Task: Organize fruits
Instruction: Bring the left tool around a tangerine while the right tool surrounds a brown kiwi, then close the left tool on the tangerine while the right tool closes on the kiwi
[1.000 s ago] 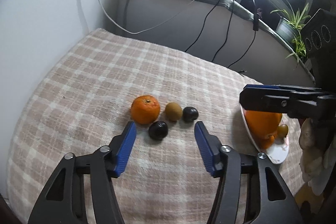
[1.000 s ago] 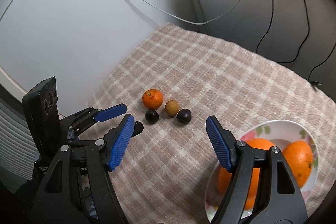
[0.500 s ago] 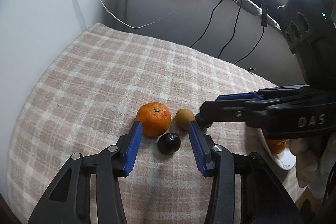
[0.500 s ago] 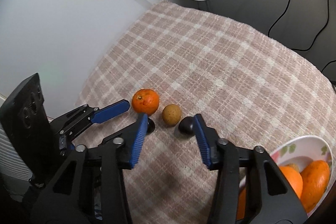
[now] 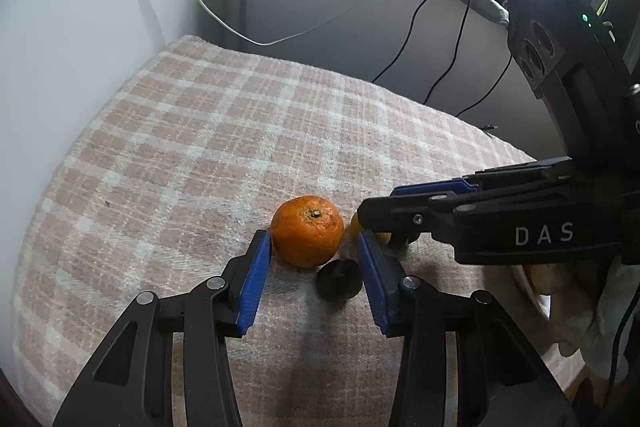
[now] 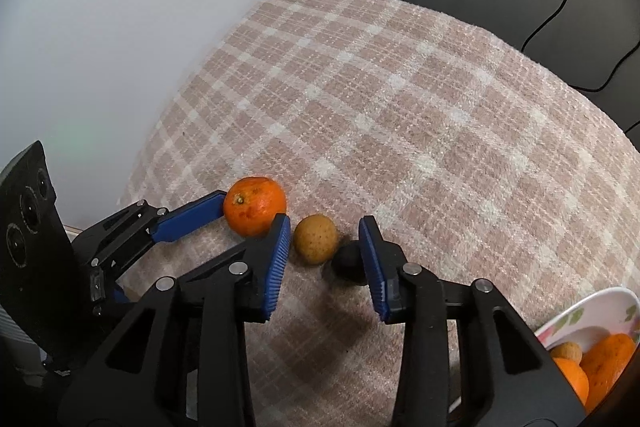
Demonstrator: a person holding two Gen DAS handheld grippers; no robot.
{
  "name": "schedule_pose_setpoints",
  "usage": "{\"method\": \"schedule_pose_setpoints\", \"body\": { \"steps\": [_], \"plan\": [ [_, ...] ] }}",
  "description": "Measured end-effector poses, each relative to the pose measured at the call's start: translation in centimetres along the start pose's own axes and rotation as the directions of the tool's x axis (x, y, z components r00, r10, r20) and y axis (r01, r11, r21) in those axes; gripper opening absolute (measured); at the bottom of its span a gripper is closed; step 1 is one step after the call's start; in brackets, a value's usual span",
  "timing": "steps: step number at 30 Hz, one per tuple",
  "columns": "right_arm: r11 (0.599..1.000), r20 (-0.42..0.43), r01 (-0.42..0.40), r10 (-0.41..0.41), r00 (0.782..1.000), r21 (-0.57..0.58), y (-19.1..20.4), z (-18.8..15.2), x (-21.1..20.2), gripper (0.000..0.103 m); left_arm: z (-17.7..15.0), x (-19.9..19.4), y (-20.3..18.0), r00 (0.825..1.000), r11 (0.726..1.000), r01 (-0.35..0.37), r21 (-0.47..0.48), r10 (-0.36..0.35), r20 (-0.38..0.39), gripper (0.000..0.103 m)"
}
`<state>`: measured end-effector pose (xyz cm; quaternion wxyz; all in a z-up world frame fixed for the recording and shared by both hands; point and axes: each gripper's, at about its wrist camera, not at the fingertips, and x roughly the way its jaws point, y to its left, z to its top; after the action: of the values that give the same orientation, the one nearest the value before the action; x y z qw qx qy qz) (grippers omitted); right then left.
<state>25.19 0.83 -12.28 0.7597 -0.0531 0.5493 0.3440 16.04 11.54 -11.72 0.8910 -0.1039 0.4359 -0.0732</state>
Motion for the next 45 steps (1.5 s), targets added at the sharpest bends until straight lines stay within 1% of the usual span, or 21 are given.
{"method": "schedule_pose_setpoints", "body": {
  "steps": [5, 8, 11, 14, 22, 26, 28, 30, 31, 33, 39, 45],
  "plan": [
    [1.000, -0.008, 0.002, -0.002, 1.000, -0.007, 0.1, 0.2, 0.4, 0.037, 0.2, 0.4, 0.1, 1.000, 1.000, -0.002, -0.001, 0.002, -0.006, 0.042],
    [1.000, -0.012, 0.016, -0.016, 1.000, -0.021, 0.4, 0.5, 0.9, 0.037, 0.2, 0.5, 0.3, 1.000, 1.000, -0.007, -0.005, 0.007, -0.004, 0.036],
    [0.999, -0.020, 0.025, -0.026, 0.999, -0.034, 0.5, 0.5, 1.2, 0.037, 0.3, 0.5, 0.6, 1.000, 1.000, 0.003, -0.017, -0.003, -0.003, 0.036],
    [0.998, -0.021, 0.036, -0.037, 0.999, -0.042, 0.6, 0.7, 1.3, 0.037, 0.2, 0.5, 0.3, 1.000, 1.000, -0.005, -0.010, 0.005, 0.002, 0.035],
    [0.992, -0.022, 0.067, -0.069, 0.997, -0.108, 1.4, 0.6, 1.5, 0.037, -0.1, -0.1, 0.8, 1.000, 0.999, 0.002, -0.033, -0.002, 0.010, 0.035],
    [0.982, -0.022, 0.091, -0.096, 0.995, -0.163, 1.9, 0.4, 1.6, 0.037, -0.4, -0.5, 1.1, 1.000, 0.999, -0.002, -0.036, 0.002, 0.014, 0.035],
    [0.979, -0.028, 0.094, -0.101, 0.994, -0.183, 2.1, 0.4, 1.7, 0.033, -0.5, -0.6, 1.1, 1.000, 0.999, 0.000, -0.040, 0.000, 0.016, 0.035],
    [0.974, -0.037, 0.096, -0.106, 0.994, -0.203, 2.3, 0.3, 1.7, 0.026, -0.6, -0.8, 1.3, 1.000, 0.999, 0.001, -0.048, 0.000, 0.019, 0.035],
    [0.973, -0.049, 0.089, -0.101, 0.994, -0.213, 2.5, 0.3, 1.8, 0.026, -0.6, -0.8, 1.4, 1.000, 0.999, 0.001, -0.053, 0.000, 0.022, 0.035],
    [0.968, -0.048, 0.101, -0.115, 0.992, -0.228, 2.7, 0.2, 1.8, 0.026, -0.7, -1.0, 1.6, 1.000, 0.998, 0.002, -0.059, 0.000, 0.024, 0.034],
    [0.975, -0.025, 0.100, -0.108, 0.994, -0.197, 2.4, 0.2, 1.2, 0.025, -1.1, -1.7, 1.5, 0.999, 0.998, 0.000, -0.059, 0.002, 0.032, 0.034],
    [0.979, 0.021, 0.095, -0.093, 0.995, -0.178, 2.4, -0.2, -1.0, 0.025, -1.2, -2.9, 0.6, 0.999, 0.999, 0.011, -0.045, -0.009, 0.053, 0.034]
  ]
}}
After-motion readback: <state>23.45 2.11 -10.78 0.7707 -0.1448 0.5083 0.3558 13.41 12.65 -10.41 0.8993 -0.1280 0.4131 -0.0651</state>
